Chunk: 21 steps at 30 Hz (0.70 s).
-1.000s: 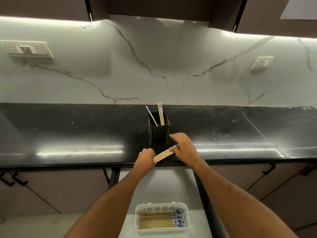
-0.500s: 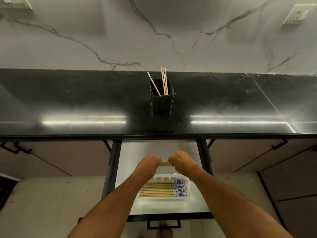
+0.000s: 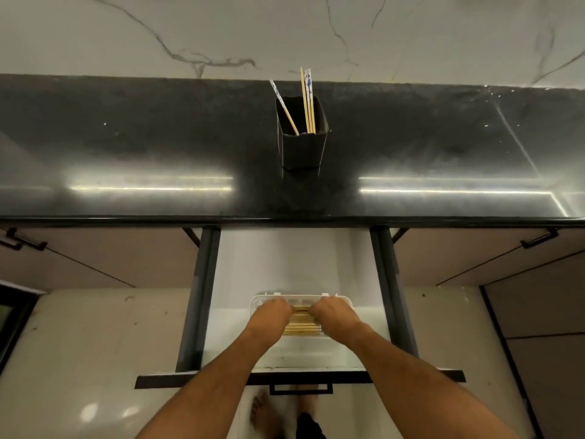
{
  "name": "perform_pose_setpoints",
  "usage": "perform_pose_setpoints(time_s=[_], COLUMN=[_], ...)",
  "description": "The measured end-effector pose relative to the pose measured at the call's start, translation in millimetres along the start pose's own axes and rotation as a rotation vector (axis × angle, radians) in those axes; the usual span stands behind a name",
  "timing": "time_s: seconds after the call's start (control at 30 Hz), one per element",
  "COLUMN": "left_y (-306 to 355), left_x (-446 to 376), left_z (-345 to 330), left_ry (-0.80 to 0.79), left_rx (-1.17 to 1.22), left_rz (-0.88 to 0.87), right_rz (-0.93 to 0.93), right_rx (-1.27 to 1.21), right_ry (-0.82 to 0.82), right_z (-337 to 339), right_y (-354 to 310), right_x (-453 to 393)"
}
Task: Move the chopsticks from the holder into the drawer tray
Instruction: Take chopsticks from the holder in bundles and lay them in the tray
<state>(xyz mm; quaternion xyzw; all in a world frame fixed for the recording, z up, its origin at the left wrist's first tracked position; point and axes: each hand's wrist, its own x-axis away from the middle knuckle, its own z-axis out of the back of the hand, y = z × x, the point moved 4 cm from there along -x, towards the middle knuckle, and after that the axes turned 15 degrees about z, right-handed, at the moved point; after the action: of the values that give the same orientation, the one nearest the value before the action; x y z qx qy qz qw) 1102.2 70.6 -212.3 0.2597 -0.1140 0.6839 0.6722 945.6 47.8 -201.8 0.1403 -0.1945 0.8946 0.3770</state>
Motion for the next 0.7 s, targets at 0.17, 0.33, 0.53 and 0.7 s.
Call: perform_pose_setpoints(time_s=[0.17, 0.33, 0.53, 0.7], left_y=[-6, -13, -14, -18], left_x=[-3, -4, 0, 2], left_z=[-16, -21, -20, -16], left_ry=[-0.027, -0.059, -0.066, -0.065], left_rx=[0.182, 0.230, 0.234, 0.267], left_rz=[0.089, 0.139, 0.136, 0.164], right_rz=[0.006, 0.000, -0.005, -0.010], right_rx=[-0.122, -0.187, -0.159, -0.111], right_ry=[-0.026, -0.020, -0.011, -0.002], right_z=[-30, -37, -33, -33], right_y=[-2, 2, 5, 8], right_x=[-5, -8, -3, -2])
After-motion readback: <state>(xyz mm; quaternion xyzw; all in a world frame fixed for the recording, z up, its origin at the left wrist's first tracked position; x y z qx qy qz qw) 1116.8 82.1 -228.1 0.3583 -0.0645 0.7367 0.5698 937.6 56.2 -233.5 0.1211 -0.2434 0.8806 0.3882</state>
